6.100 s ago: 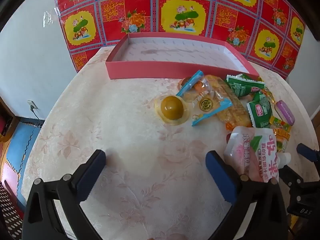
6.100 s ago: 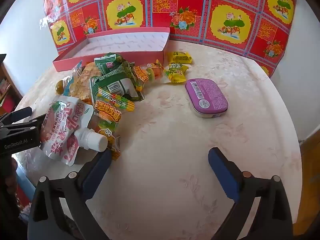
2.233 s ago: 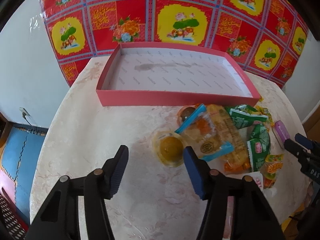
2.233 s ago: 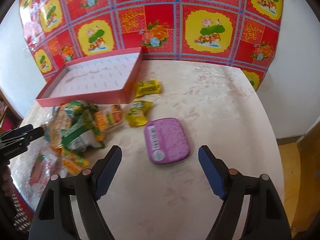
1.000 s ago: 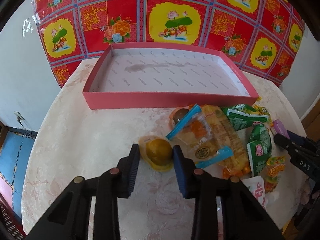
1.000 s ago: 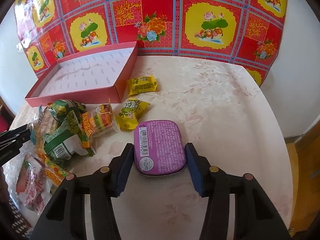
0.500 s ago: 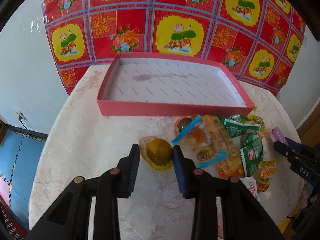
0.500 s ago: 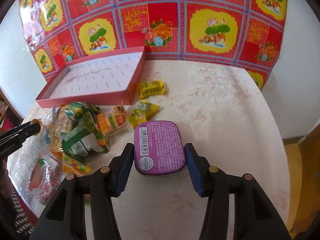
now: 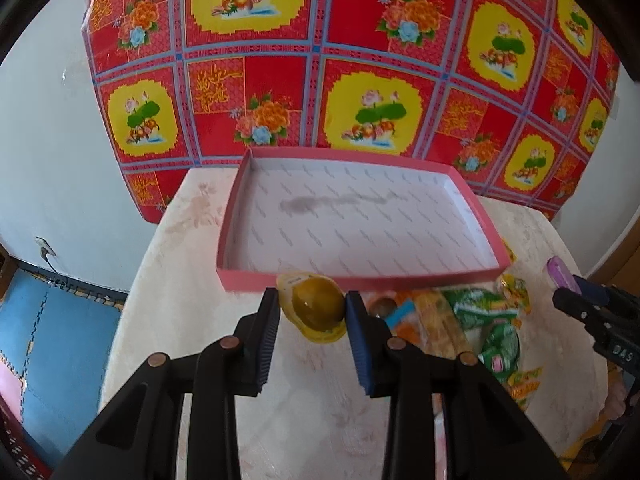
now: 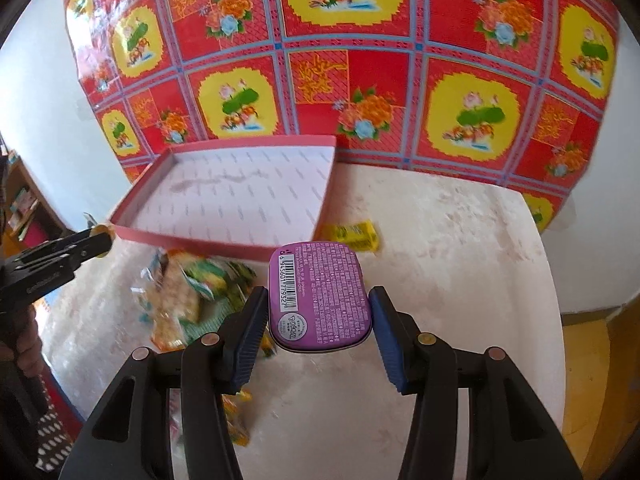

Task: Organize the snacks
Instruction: 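Carry the tin and jelly cup into the pink box and open both tools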

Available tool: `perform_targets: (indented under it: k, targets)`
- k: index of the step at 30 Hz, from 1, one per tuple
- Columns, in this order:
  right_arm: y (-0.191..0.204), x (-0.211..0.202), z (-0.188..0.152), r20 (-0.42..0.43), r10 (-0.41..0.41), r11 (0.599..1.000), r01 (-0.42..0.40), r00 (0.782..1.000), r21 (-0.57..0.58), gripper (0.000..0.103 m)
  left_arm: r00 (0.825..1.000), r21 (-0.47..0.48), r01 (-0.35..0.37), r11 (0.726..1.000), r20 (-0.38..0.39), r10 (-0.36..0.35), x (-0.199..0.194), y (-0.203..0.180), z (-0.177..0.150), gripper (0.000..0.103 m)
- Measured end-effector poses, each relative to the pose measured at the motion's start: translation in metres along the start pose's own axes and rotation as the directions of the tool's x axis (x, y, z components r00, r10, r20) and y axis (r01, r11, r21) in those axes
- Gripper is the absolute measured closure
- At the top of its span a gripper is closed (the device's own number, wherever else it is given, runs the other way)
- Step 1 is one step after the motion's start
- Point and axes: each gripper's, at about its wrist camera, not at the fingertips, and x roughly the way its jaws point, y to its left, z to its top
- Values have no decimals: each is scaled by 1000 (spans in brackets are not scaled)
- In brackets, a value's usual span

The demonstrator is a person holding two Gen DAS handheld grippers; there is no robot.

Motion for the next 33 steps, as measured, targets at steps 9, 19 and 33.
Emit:
perform_targets:
  k: [9, 19, 33]
  targets:
    - [18, 15, 46, 14, 17, 999, -16, 1000, -46, 51, 999, -16, -14, 1000, 35, 15, 10, 3, 38, 68]
    - [33, 48, 80, -20, 46, 996, -48, 999, -70, 51, 1000, -15, -28, 999, 10, 28, 39, -2, 66, 68]
    - [37, 107, 104, -49, 65, 995, -68, 997, -68, 51, 997, -1, -34, 999, -66, 34, 106, -14, 98, 68]
